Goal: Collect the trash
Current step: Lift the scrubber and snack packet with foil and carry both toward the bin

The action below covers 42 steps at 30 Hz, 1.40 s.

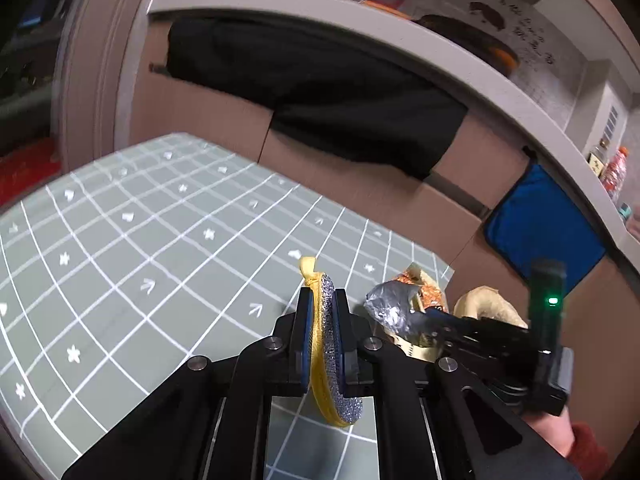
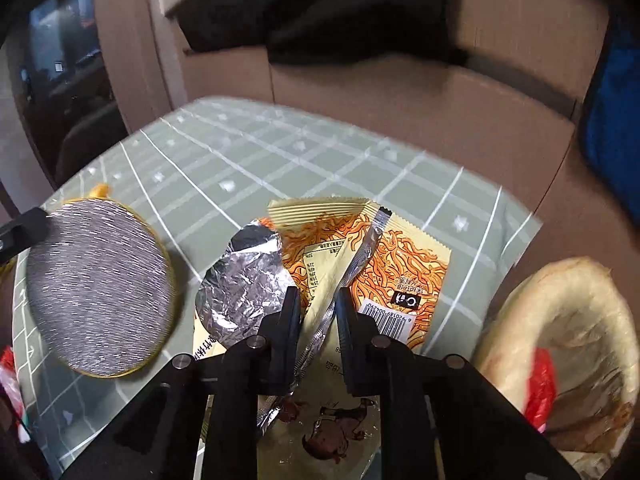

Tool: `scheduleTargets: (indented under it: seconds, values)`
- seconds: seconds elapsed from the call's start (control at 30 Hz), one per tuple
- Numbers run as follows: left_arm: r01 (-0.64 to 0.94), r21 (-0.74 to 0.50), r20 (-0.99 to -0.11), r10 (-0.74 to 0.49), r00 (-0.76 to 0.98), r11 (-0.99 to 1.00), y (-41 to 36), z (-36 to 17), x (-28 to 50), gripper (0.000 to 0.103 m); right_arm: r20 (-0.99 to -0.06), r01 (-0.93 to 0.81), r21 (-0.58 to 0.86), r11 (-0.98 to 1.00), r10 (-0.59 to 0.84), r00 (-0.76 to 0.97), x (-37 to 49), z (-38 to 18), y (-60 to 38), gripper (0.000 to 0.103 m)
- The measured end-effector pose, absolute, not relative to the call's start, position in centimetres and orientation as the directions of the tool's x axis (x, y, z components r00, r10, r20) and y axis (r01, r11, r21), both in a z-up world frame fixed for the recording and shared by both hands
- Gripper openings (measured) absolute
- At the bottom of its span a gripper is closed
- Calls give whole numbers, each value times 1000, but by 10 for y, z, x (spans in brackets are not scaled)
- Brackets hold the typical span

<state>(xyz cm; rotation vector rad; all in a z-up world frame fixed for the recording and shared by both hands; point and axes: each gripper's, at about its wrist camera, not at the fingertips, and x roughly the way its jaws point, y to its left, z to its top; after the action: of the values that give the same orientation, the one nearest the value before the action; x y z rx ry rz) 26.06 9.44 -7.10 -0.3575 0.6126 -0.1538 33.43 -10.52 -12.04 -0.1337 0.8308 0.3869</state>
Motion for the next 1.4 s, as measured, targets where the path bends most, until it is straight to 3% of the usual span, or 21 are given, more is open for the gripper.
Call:
scheduleTargets:
  seconds: [0.47,0.9,1.2,1.4]
  values:
    - [129,-301,-443,-259,858,945,53,-22,246,9,-562,-370,3,929,307,768,278,-26,-135,15]
    - [368,-286,-310,-449,838,885,-40,26,255,9,-462,-193,-34,981,156,873,223,11,-229,15]
    - [451,-286,-358,-531,768,845,-104,14,271,9,-402,-103,98,990,134,906,201,11,-301,15]
    - [480,-260,-405,-546,733,838,-139,-6,281,9,-422,-59,116,992,103,901,201,-7,-325,15]
